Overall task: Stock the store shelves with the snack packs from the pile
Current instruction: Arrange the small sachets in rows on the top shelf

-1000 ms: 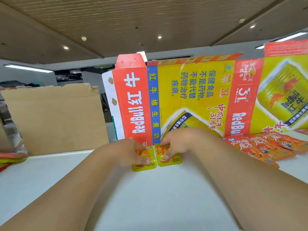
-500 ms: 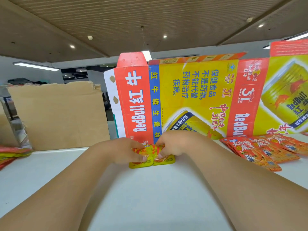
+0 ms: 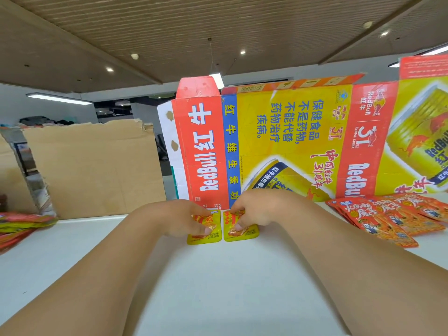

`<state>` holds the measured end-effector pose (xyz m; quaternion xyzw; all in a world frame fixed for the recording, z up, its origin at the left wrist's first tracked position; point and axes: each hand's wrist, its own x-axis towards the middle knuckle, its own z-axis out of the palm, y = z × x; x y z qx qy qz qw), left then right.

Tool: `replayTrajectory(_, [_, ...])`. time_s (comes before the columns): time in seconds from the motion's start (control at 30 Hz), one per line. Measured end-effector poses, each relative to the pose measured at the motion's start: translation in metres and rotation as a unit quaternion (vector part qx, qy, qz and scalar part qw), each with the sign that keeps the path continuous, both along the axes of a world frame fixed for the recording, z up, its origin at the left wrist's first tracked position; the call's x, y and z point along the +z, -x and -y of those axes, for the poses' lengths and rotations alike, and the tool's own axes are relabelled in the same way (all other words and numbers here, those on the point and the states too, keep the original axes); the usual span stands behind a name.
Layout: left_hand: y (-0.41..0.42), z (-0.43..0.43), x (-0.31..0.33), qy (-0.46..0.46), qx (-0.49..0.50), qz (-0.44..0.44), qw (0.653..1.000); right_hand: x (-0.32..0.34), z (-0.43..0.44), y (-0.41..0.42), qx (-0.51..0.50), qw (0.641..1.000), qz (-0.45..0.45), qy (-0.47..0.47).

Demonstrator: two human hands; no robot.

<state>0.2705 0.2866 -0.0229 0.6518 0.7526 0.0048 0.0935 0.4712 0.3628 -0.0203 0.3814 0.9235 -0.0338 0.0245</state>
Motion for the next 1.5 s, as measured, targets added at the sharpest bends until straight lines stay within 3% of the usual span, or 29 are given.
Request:
replayTrajectory(0.5, [0.009, 0.009, 0.008, 0.031, 0.012, -0.032, 0.999, -0.008, 0.011, 0.014, 0.002, 0.999, -0.044, -0.008])
replayTrajectory(0.73, [0.008, 0.009, 0.006, -0.008, 0.012, 0.013, 1.0, -0.009, 0.012, 0.015, 0.001, 0.998, -0.058, -0.005])
replayTrajectory(0.93, [-0.002, 0.008, 0.007, 0.033, -0.003, -0.033, 0.999, -0.011, 0.011, 0.017, -0.005, 0.998, -0.061, 0.001])
replayTrajectory(1.5, [-0.009, 0.012, 0.009, 0.03, 0.0, -0.027, 0.999, -0.015, 0.008, 0.026, -0.008, 0.999, -0.04, -0.006])
